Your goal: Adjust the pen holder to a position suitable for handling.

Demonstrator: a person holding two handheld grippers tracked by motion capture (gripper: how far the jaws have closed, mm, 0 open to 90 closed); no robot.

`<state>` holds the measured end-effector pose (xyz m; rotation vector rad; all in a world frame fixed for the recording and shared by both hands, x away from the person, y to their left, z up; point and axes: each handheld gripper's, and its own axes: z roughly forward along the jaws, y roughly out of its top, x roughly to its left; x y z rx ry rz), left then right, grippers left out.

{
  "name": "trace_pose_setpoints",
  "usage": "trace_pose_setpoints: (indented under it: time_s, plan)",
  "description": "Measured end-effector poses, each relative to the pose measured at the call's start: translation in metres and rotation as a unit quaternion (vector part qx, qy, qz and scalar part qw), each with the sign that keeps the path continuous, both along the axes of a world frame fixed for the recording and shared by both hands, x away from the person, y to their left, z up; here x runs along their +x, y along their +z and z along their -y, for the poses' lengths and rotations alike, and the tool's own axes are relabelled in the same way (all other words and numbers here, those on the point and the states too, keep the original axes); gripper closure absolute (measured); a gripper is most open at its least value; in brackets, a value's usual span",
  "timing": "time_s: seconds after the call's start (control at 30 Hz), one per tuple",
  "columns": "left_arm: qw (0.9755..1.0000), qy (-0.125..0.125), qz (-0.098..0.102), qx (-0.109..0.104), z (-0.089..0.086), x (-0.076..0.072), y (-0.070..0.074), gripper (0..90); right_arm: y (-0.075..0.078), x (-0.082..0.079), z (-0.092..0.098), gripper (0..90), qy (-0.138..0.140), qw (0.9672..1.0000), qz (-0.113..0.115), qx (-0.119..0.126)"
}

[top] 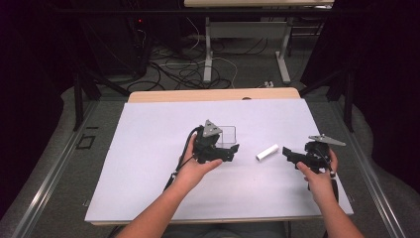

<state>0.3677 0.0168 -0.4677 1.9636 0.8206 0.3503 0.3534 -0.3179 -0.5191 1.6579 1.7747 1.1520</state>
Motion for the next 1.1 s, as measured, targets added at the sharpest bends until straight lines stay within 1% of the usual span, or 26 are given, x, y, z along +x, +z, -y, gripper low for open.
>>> trace_pose_setpoints:
  time_s: [0.03, 0.1, 0.23, 0.27, 0.3, 0.37, 0.4, 0.47, 0.53, 0.57, 0.67, 0.7, 0.73, 0.77, 0.8, 0.83, 0.87, 0.97, 1.1]
  plan:
    - [1.0000, -0.005, 0.001, -0.003, 0.004, -0.001, -0.002, 10.7, 0.000, 0.000, 0.000, 8.0, -0.002, 1.0000, -0.001, 0.001]
    - [0.9999, -0.014, 0.000, -0.001, 0.011, -0.003, -0.007, 10.5, 0.000, 0.000, 0.002, 8.0, -0.002, 1.0000, 0.002, -0.002]
    - [0.9996, -0.028, 0.003, 0.009, 0.028, -0.008, -0.017, 11.0, 0.001, -0.001, 0.003, 8.0, -0.007, 1.0000, 0.001, 0.004]
    - [0.9995, -0.029, 0.003, 0.009, 0.032, -0.008, -0.020, 11.4, 0.001, -0.001, 0.003, 8.0, -0.008, 1.0000, 0.002, 0.005]
    - [0.9993, -0.034, -0.003, 0.014, 0.035, -0.008, -0.023, 12.1, 0.001, -0.001, 0.003, 8.0, -0.008, 1.0000, 0.003, 0.006]
    - [0.9994, -0.033, -0.005, 0.011, 0.043, -0.006, -0.029, 13.5, 0.002, -0.001, 0.004, 8.0, -0.007, 0.9999, 0.006, 0.003]
    - [0.9991, -0.038, -0.011, 0.015, 0.046, -0.006, -0.031, 14.0, 0.002, -0.001, 0.005, 8.0, -0.007, 0.9999, 0.006, 0.004]
    - [0.9989, -0.041, -0.013, 0.020, 0.053, -0.005, -0.035, 15.4, 0.002, -0.001, 0.005, 8.0, -0.009, 0.9999, 0.006, 0.004]
    - [0.9988, -0.041, -0.011, 0.022, 0.060, -0.004, -0.039, 15.5, 0.002, -0.002, 0.005, 8.0, -0.010, 0.9999, 0.004, 0.007]
    - [0.9987, -0.041, -0.010, 0.027, 0.062, -0.003, -0.041, 15.5, 0.002, -0.002, 0.006, 8.0, -0.011, 0.9999, 0.004, 0.007]
    - [0.9982, -0.042, -0.005, 0.043, 0.068, 0.000, -0.048, 15.9, 0.002, -0.001, 0.007, 8.0, -0.011, 0.9999, 0.006, 0.006]
    - [0.9983, -0.040, -0.007, 0.042, 0.070, 0.001, -0.050, 16.1, 0.002, -0.001, 0.008, 8.0, -0.010, 0.9999, 0.006, 0.007]
    - [0.9980, -0.041, -0.011, 0.046, 0.071, 0.002, -0.052, 16.3, 0.002, -0.002, 0.008, 8.0, -0.011, 0.9999, 0.002, 0.006]
    - [0.9981, -0.041, -0.012, 0.045, 0.072, 0.003, -0.054, 16.6, 0.002, -0.001, 0.007, 8.0, -0.013, 0.9999, 0.005, 0.010]
    - [0.9976, -0.041, -0.013, 0.054, 0.073, 0.003, -0.056, 16.7, 0.002, -0.002, 0.007, 8.0, -0.015, 0.9998, 0.005, 0.010]
    - [0.9978, -0.040, -0.013, 0.051, 0.074, 0.004, -0.058, 17.2, 0.002, -0.001, 0.008, 8.0, -0.011, 0.9999, 0.006, 0.008]
    - [0.9977, -0.040, -0.013, 0.053, 0.075, 0.005, -0.060, 18.0, 0.002, -0.001, 0.007, 8.0, -0.014, 0.9999, 0.007, 0.007]
    - [0.9976, -0.037, -0.023, 0.054, 0.076, 0.006, -0.064, 20.0, 0.001, -0.001, 0.008, 8.0, -0.011, 0.9999, 0.005, 0.008]
    - [0.9977, -0.038, -0.023, 0.052, 0.080, 0.008, -0.069, 25.7, 0.001, -0.001, 0.007, 8.0, -0.013, 0.9998, 0.004, 0.011]
